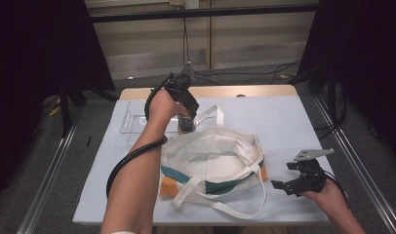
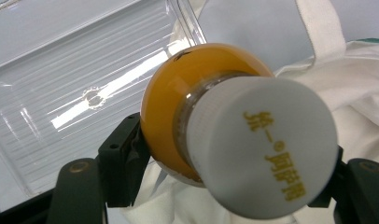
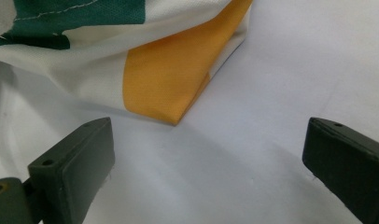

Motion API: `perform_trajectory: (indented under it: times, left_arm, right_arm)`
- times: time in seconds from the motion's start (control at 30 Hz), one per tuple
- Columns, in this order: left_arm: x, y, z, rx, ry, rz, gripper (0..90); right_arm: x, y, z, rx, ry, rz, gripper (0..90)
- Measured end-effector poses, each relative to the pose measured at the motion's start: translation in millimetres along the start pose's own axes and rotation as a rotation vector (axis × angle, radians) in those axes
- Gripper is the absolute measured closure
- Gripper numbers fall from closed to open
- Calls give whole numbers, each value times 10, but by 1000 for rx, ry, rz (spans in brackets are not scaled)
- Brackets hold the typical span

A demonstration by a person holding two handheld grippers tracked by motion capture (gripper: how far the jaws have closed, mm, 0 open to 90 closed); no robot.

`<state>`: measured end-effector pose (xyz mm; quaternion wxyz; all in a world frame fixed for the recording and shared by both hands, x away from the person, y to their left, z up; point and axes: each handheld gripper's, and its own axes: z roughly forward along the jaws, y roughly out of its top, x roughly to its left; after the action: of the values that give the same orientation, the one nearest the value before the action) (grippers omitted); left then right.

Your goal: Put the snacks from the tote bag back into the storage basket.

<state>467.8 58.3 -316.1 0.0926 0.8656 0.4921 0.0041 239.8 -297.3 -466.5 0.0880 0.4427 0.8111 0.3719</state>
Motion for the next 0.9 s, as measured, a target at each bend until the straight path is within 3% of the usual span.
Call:
perform_trajectory:
  times: [0.9]
  left_arm:
    - [41,-21,87,19,3,4,308]
  right_arm:
    - [6,2,15,0,4,-3,22]
